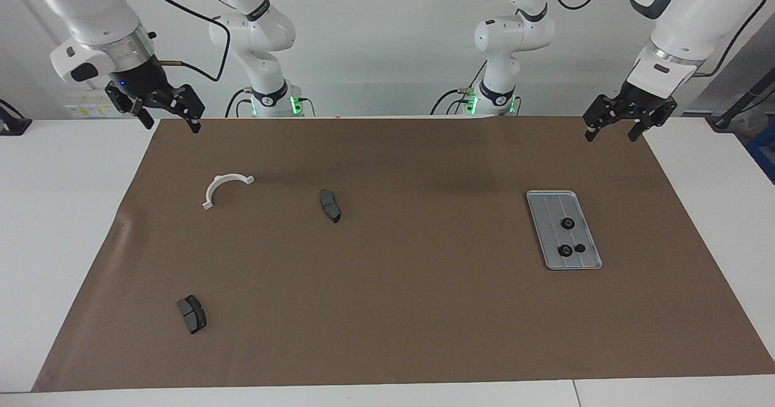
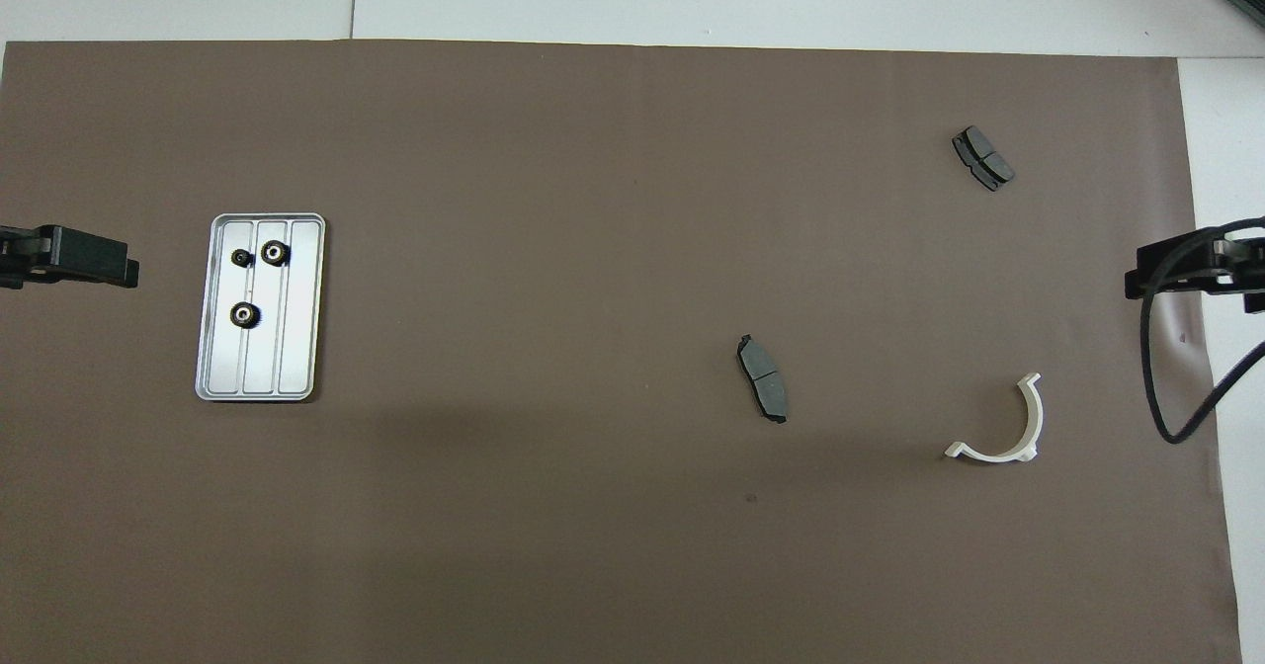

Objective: Place bearing gear from tray to pile
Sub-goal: 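Move the left gripper over the metal tray of black gears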

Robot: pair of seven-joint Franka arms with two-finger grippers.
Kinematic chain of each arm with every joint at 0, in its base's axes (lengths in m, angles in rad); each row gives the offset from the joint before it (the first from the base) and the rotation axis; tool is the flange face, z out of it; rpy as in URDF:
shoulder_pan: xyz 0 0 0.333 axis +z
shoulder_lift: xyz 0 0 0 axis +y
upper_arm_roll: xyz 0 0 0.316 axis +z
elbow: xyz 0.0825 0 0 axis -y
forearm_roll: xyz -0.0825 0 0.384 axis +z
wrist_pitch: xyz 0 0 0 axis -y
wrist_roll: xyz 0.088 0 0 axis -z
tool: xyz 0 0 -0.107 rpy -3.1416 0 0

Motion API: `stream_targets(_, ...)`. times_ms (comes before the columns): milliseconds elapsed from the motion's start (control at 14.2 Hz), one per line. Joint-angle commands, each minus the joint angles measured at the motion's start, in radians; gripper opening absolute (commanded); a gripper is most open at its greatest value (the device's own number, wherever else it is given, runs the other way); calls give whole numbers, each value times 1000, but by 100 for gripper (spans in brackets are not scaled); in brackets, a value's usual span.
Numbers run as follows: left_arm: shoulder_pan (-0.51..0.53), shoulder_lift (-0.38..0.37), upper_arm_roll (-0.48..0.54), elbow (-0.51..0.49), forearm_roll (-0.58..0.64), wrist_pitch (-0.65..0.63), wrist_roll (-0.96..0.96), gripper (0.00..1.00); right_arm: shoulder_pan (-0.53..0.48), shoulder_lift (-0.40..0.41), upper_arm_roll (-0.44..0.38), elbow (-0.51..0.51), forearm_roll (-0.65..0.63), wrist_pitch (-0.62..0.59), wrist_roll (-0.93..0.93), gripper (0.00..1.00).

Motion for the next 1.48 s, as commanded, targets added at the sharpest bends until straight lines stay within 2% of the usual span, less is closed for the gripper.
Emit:
stream_targets(0, -5, -15, 3, -29, -2, 32, 16, 100, -1, -21, 0, -21, -25, -11, -29, 100)
stream_targets(212, -5, -16, 3, -30, -2, 24, 14, 100, -3, -19, 0, -16, -25, -18, -29, 100)
stream_targets(847, 7, -74, 3, -194, -2, 167, -15, 100, -6, -19, 0, -19, -11, -16, -26, 100)
stream_targets(1130, -3, 17, 3, -197, -2, 285, -12, 100, -6, -19, 0, -21, -7, -16, -23, 100)
stream_targets(1412, -26, 151, 3, -186, 0, 410, -12, 100, -6, -21, 0, -22, -7, -12, -23, 100)
